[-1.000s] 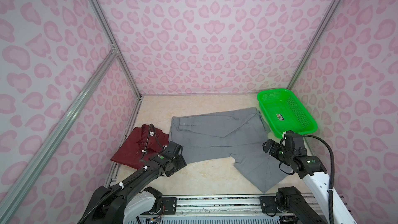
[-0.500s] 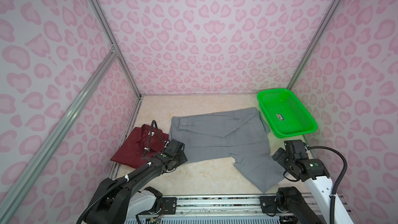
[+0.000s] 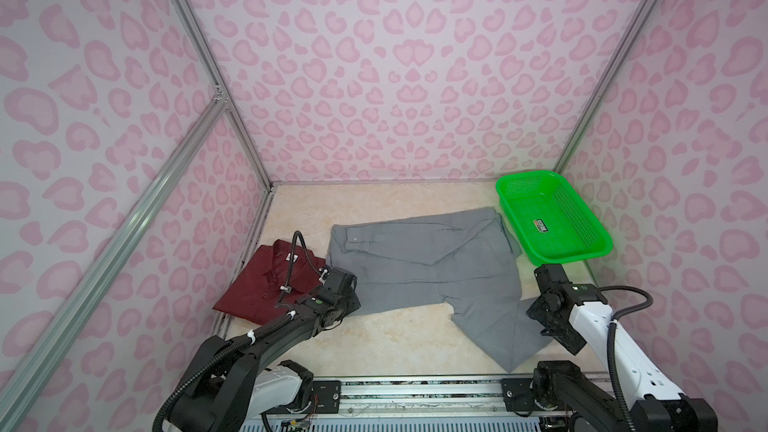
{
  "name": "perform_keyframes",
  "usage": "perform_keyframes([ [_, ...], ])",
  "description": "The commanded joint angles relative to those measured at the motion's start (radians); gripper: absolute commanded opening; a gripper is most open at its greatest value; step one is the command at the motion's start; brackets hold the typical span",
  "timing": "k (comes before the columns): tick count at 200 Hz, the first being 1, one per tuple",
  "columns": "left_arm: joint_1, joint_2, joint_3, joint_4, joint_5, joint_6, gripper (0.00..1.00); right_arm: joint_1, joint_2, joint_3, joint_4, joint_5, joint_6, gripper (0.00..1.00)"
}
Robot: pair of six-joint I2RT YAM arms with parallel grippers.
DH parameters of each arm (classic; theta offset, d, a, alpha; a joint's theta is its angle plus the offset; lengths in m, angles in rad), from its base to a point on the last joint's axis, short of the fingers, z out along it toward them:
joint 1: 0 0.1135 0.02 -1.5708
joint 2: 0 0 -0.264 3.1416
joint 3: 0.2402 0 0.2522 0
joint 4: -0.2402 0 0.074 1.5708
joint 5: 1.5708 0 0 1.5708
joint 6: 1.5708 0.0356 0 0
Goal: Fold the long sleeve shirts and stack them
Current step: 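Move the right gripper to the sleeve cuff nearest the robot while left holds, then lower the right gripper onto the grey sleeve cuff and close it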
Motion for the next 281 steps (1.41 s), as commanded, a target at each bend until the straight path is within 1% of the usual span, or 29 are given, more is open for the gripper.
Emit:
perform_keyframes([
  [1, -0.005, 0.004, -0.023, -0.126, 0.064, -0.003, 0.42, -0.002, 0.017, -0.023, 0.036, 0.021, 0.010, 0.91],
  [10, -0.007, 0.000, -0.027, -0.129, 0.064, -0.003, 0.37, -0.003, 0.022, -0.025, 0.037, 0.015, 0.009, 0.86],
  [12, -0.008, 0.000, -0.028, -0.129, 0.064, -0.002, 0.34, -0.003, 0.023, -0.026, 0.037, 0.015, 0.011, 0.84],
  [18, -0.008, -0.003, -0.030, -0.128, 0.064, -0.003, 0.30, -0.003, 0.025, -0.025, 0.036, 0.016, 0.011, 0.81],
  [39, -0.012, -0.015, -0.031, -0.141, 0.064, -0.003, 0.23, -0.006, 0.026, -0.037, 0.048, 0.004, 0.019, 0.71],
  [45, -0.012, -0.022, -0.033, -0.146, 0.065, -0.003, 0.20, -0.005, 0.029, -0.042, 0.052, 0.003, 0.019, 0.70],
  [66, -0.013, -0.052, -0.037, -0.163, 0.058, -0.003, 0.14, -0.005, 0.048, -0.069, 0.080, -0.001, 0.018, 0.69],
  [77, -0.013, -0.065, -0.039, -0.174, 0.051, -0.003, 0.11, -0.005, 0.064, -0.083, 0.098, -0.022, 0.015, 0.67],
  [88, -0.013, -0.075, -0.038, -0.186, 0.044, -0.003, 0.04, -0.004, 0.078, -0.089, 0.108, -0.033, 0.012, 0.66],
  [103, -0.013, -0.085, -0.038, -0.195, 0.042, -0.003, 0.04, -0.005, 0.104, -0.097, 0.126, -0.040, 0.005, 0.59],
  [112, -0.013, -0.088, -0.037, -0.198, 0.045, -0.003, 0.04, -0.006, 0.120, -0.098, 0.142, -0.053, -0.005, 0.51],
  [117, -0.012, -0.088, -0.036, -0.199, 0.046, -0.003, 0.04, -0.005, 0.130, -0.098, 0.149, -0.061, -0.011, 0.47],
  [119, -0.013, -0.088, -0.036, -0.199, 0.046, -0.003, 0.04, -0.003, 0.136, -0.097, 0.146, -0.060, -0.008, 0.43],
  [130, -0.013, -0.090, -0.033, -0.204, 0.046, -0.001, 0.04, -0.003, 0.147, -0.089, 0.155, -0.071, -0.017, 0.35],
  [136, -0.013, -0.092, -0.029, -0.208, 0.042, 0.000, 0.04, -0.002, 0.150, -0.087, 0.166, -0.084, -0.028, 0.28],
  [139, -0.013, -0.093, -0.027, -0.210, 0.040, 0.001, 0.04, -0.002, 0.150, -0.087, 0.168, -0.088, -0.032, 0.26],
  [148, -0.013, -0.093, -0.018, -0.218, 0.033, 0.004, 0.04, 0.002, 0.146, -0.087, 0.186, -0.115, -0.039, 0.17],
  [168, -0.013, -0.092, 0.004, -0.230, 0.020, 0.013, 0.04, 0.027, 0.131, -0.091, 0.231, -0.169, -0.042, 0.09],
  [187, -0.012, -0.078, 0.032, -0.241, -0.002, 0.023, 0.04, 0.061, 0.131, -0.081, 0.260, -0.186, -0.051, 0.08],
  [195, -0.012, -0.069, 0.040, -0.240, -0.009, 0.026, 0.04, 0.063, 0.133, -0.075, 0.259, -0.192, -0.054, 0.09],
  [206, -0.012, -0.054, 0.051, -0.235, -0.010, 0.029, 0.04, 0.061, 0.131, -0.062, 0.249, -0.195, -0.053, 0.18],
  [212, -0.012, -0.043, 0.058, -0.233, -0.009, 0.032, 0.04, 0.063, 0.129, -0.052, 0.235, -0.191, -0.049, 0.28],
  [229, -0.012, -0.021, 0.073, -0.221, -0.003, 0.039, 0.04, 0.062, 0.119, -0.017, 0.166, -0.138, -0.033, 0.61],
  [248, -0.012, -0.008, 0.087, -0.212, -0.015, 0.047, 0.04, 0.061, 0.106, 0.016, 0.084, -0.071, -0.024, 0.85],
  [256, -0.012, -0.004, 0.093, -0.209, -0.024, 0.053, 0.04, 0.060, 0.097, 0.015, 0.054, -0.062, -0.010, 0.98],
  [281, -0.012, 0.013, 0.105, -0.199, -0.050, 0.069, 0.04, 0.058, 0.071, -0.033, 0.048, -0.119, -0.002, 0.99],
])
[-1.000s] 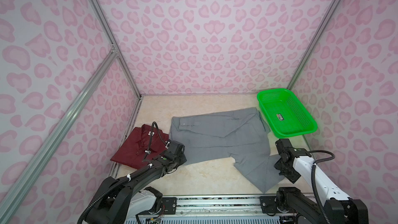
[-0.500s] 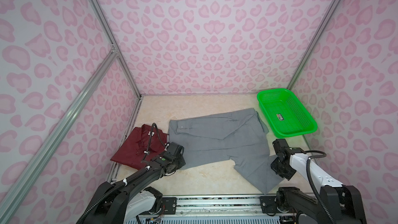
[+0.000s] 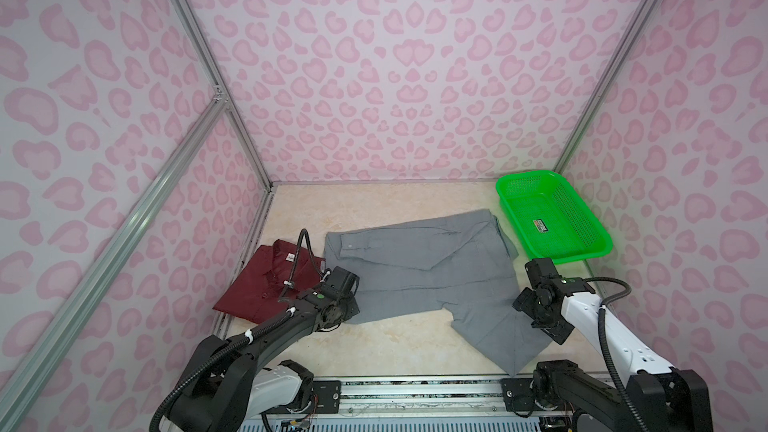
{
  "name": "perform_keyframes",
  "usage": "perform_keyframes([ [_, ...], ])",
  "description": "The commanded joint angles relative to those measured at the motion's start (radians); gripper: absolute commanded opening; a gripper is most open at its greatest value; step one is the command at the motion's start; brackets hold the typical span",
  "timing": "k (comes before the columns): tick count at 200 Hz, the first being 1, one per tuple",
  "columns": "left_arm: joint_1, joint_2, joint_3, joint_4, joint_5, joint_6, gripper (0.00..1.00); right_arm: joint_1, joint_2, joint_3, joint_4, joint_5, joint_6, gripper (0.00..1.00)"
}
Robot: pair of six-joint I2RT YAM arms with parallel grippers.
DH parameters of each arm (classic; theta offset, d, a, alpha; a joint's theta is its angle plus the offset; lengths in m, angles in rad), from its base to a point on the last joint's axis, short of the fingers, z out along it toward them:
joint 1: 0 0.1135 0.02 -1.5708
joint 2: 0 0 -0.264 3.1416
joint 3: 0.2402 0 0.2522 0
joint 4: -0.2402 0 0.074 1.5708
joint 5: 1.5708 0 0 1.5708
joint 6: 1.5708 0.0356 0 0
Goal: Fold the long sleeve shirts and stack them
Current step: 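Lower the right gripper onto the grey sleeve cuff and close it, then lift the sleeve with the right gripper and pull it toward the green basket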
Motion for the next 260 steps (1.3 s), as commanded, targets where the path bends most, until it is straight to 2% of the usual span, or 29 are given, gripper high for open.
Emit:
perform_keyframes([
  [1, 0.001, 0.014, 0.018, 0.011, -0.042, 0.025, 0.04, -0.001, -0.017, -0.039, -0.069, -0.007, 0.025, 0.99],
  [31, 0.001, 0.030, 0.036, 0.024, -0.040, 0.039, 0.04, 0.000, -0.004, -0.057, -0.054, -0.004, 0.079, 0.99],
  [59, 0.001, 0.033, 0.055, 0.019, -0.054, 0.063, 0.04, 0.025, 0.086, -0.049, -0.021, 0.020, 0.076, 0.99],
  [71, 0.001, 0.033, 0.058, 0.019, -0.057, 0.070, 0.04, 0.029, 0.136, -0.059, 0.007, 0.013, 0.070, 0.95],
  [77, 0.001, 0.033, 0.061, 0.018, -0.057, 0.073, 0.04, 0.035, 0.161, -0.062, 0.019, 0.008, 0.075, 0.85],
  [90, 0.001, 0.034, 0.060, 0.019, -0.059, 0.080, 0.04, 0.065, 0.188, -0.042, 0.028, 0.015, 0.085, 0.84],
  [108, 0.003, 0.032, 0.057, 0.015, -0.063, 0.088, 0.04, 0.096, 0.198, -0.035, 0.060, -0.006, 0.104, 0.75],
  [125, 0.004, 0.027, 0.052, 0.010, -0.066, 0.095, 0.04, 0.126, 0.207, -0.049, 0.114, -0.027, 0.114, 0.60],
  [156, 0.013, 0.009, 0.047, 0.001, -0.063, 0.100, 0.04, 0.135, 0.266, -0.079, 0.216, -0.088, 0.114, 0.42],
  [175, 0.019, -0.001, 0.050, -0.008, -0.063, 0.106, 0.04, 0.142, 0.309, -0.087, 0.293, -0.145, 0.102, 0.27],
  [200, 0.035, -0.013, 0.056, -0.021, -0.062, 0.117, 0.04, 0.177, 0.317, -0.063, 0.326, -0.148, 0.100, 0.15],
  [244, 0.054, -0.018, 0.079, -0.030, -0.050, 0.121, 0.04, 0.188, 0.278, -0.041, 0.367, -0.162, 0.088, 0.07],
  [252, 0.054, -0.015, 0.087, -0.031, -0.050, 0.121, 0.04, 0.188, 0.268, -0.038, 0.365, -0.165, 0.089, 0.09],
  [260, 0.055, -0.010, 0.095, -0.032, -0.048, 0.121, 0.04, 0.188, 0.255, -0.030, 0.345, -0.162, 0.108, 0.18],
])
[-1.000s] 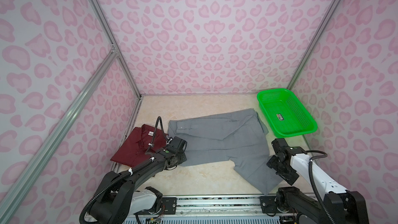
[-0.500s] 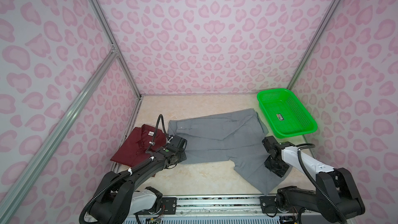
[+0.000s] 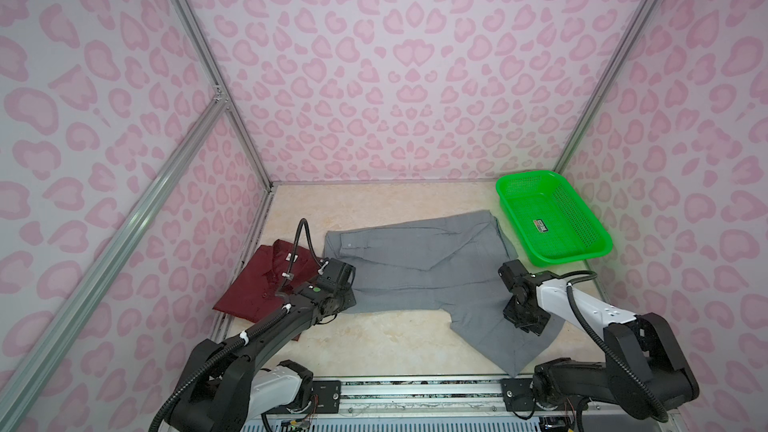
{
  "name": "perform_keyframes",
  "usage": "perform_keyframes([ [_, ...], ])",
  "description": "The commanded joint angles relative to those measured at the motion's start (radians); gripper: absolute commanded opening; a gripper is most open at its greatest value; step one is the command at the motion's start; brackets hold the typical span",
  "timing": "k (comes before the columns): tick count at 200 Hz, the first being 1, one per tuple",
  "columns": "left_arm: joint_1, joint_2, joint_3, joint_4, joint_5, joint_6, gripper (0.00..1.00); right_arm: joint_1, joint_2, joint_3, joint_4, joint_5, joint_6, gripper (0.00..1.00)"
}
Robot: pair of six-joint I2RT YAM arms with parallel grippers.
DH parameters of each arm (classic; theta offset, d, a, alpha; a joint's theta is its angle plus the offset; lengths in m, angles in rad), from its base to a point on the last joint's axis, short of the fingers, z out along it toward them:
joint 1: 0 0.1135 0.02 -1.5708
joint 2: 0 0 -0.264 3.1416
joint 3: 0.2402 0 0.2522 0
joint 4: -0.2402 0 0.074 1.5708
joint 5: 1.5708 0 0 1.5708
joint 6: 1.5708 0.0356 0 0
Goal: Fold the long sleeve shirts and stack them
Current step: 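Lift the sleeve with the right gripper and pull it toward the green basket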
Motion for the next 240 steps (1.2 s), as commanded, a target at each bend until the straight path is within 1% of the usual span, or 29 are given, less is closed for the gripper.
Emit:
perform_keyframes([
  [1, 0.004, 0.005, 0.030, -0.011, -0.003, 0.011, 0.04, 0.002, -0.006, -0.012, 0.220, -0.161, 0.022, 0.19],
  [9, 0.006, 0.011, 0.041, -0.010, -0.001, 0.011, 0.04, 0.003, -0.025, -0.006, 0.203, -0.162, 0.033, 0.28],
  [13, 0.008, 0.014, 0.048, -0.010, 0.000, 0.011, 0.04, 0.002, -0.035, -0.005, 0.198, -0.164, 0.036, 0.35],
  [20, 0.009, 0.023, 0.064, -0.012, 0.004, 0.010, 0.04, 0.006, -0.054, -0.002, 0.186, -0.164, 0.039, 0.43],
  [30, 0.013, 0.033, 0.094, -0.014, 0.008, 0.010, 0.04, 0.012, -0.083, 0.015, 0.147, -0.141, 0.038, 0.56],
  [55, 0.022, 0.076, 0.174, -0.016, 0.011, 0.015, 0.04, 0.038, -0.139, 0.066, 0.018, -0.043, 0.036, 0.82],
  [60, 0.025, 0.088, 0.189, -0.017, 0.011, 0.016, 0.04, 0.040, -0.146, 0.072, -0.007, -0.024, 0.040, 0.85],
  [66, 0.028, 0.103, 0.210, -0.019, 0.012, 0.019, 0.04, 0.039, -0.155, 0.077, -0.037, -0.006, 0.045, 0.91],
  [70, 0.031, 0.113, 0.220, -0.019, 0.013, 0.022, 0.04, 0.039, -0.161, 0.078, -0.048, 0.002, 0.049, 0.97],
  [73, 0.033, 0.119, 0.228, -0.020, 0.014, 0.023, 0.04, 0.039, -0.165, 0.076, -0.054, 0.006, 0.050, 0.98],
  [106, 0.046, 0.161, 0.266, -0.019, 0.028, 0.033, 0.04, 0.028, -0.183, 0.016, 0.008, -0.033, 0.048, 0.98],
  [146, 0.053, 0.123, 0.228, -0.026, 0.024, 0.032, 0.04, 0.028, -0.144, -0.009, -0.015, -0.014, 0.060, 0.98],
  [171, 0.053, 0.108, 0.210, -0.024, 0.038, 0.026, 0.04, 0.028, -0.085, -0.028, 0.019, -0.042, 0.081, 0.98],
  [190, 0.053, 0.098, 0.194, -0.022, 0.042, 0.023, 0.04, 0.030, -0.006, -0.020, 0.046, -0.058, 0.066, 0.94],
  [216, 0.053, 0.086, 0.182, -0.028, 0.040, 0.022, 0.04, 0.030, 0.082, -0.004, 0.103, -0.076, 0.034, 0.81],
  [232, 0.053, 0.078, 0.179, -0.030, 0.044, 0.021, 0.04, 0.030, 0.114, -0.008, 0.158, -0.112, 0.015, 0.68],
  [235, 0.053, 0.076, 0.177, -0.030, 0.045, 0.022, 0.04, 0.031, 0.119, -0.005, 0.164, -0.114, 0.015, 0.66],
  [240, 0.053, 0.075, 0.177, -0.031, 0.045, 0.022, 0.04, 0.034, 0.123, 0.001, 0.166, -0.112, 0.009, 0.61],
])
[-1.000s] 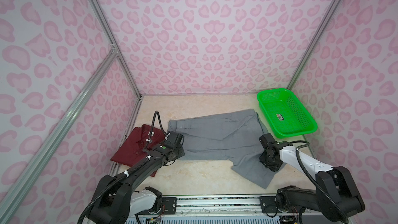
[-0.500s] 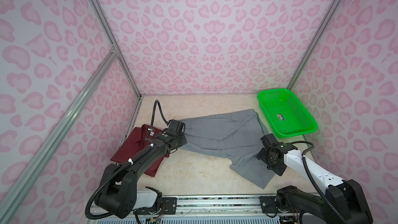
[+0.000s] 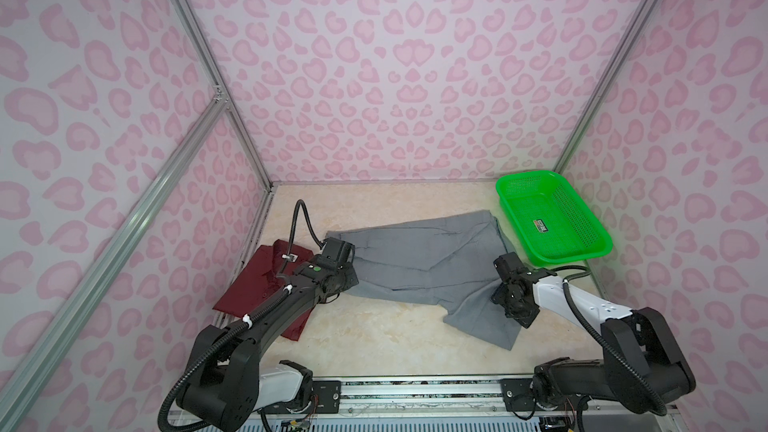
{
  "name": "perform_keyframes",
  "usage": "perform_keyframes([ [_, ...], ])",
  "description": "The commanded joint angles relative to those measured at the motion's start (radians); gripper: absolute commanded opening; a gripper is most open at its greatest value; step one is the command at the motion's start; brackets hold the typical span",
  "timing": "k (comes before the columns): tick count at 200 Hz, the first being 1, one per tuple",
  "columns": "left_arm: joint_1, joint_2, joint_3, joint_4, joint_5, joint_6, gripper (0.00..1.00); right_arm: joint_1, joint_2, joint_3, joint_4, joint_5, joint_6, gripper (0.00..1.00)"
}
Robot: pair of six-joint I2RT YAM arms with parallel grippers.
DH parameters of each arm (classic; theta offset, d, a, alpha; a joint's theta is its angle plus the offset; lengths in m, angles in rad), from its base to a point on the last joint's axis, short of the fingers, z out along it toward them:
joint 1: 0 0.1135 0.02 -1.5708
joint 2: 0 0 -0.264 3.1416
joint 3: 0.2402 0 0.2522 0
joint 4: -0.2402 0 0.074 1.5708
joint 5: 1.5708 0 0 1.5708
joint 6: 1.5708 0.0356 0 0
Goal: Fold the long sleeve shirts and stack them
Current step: 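Lift the sleeve with the right gripper and pull it toward the green basket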
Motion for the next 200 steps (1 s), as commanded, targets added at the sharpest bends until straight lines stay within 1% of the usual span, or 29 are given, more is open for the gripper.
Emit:
perform_keyframes([
  [1, 0.000, -0.017, -0.007, -0.002, 0.004, -0.004, 0.04, 0.003, 0.065, -0.032, -0.021, -0.080, -0.044, 0.59],
  [25, 0.000, -0.026, -0.014, -0.004, 0.009, -0.006, 0.04, 0.004, 0.050, -0.024, 0.004, -0.105, -0.054, 0.34],
  [38, 0.000, -0.031, -0.020, -0.003, 0.017, -0.011, 0.04, 0.005, 0.029, -0.021, -0.003, -0.094, -0.061, 0.20],
  [43, 0.000, -0.034, -0.023, 0.000, 0.022, -0.013, 0.04, 0.006, 0.019, -0.022, -0.004, -0.086, -0.066, 0.17],
  [53, 0.000, -0.039, -0.031, 0.003, 0.027, -0.016, 0.04, 0.003, 0.003, -0.023, -0.015, -0.074, -0.071, 0.16],
  [64, 0.000, -0.044, -0.037, 0.003, 0.031, -0.020, 0.04, 0.001, -0.012, -0.019, -0.034, -0.065, -0.076, 0.08],
  [72, 0.000, -0.047, -0.042, 0.003, 0.034, -0.021, 0.04, 0.003, -0.031, -0.020, -0.049, -0.059, -0.080, 0.00],
  [92, 0.000, -0.062, -0.052, 0.000, 0.045, -0.025, 0.04, 0.003, -0.099, -0.011, -0.113, -0.018, -0.069, 0.00],
  [138, -0.002, -0.111, -0.109, -0.003, 0.083, -0.057, 0.04, 0.000, -0.321, 0.044, -0.270, 0.111, -0.074, 0.00],
  [170, -0.006, -0.146, -0.148, -0.004, 0.104, -0.076, 0.04, 0.000, -0.469, 0.067, -0.317, 0.150, -0.093, 0.00],
  [187, -0.007, -0.165, -0.161, -0.010, 0.115, -0.087, 0.04, -0.001, -0.517, 0.114, -0.345, 0.173, -0.110, 0.00],
  [200, -0.007, -0.180, -0.174, -0.007, 0.146, -0.100, 0.04, 0.001, -0.537, 0.168, -0.365, 0.207, -0.140, 0.00],
])
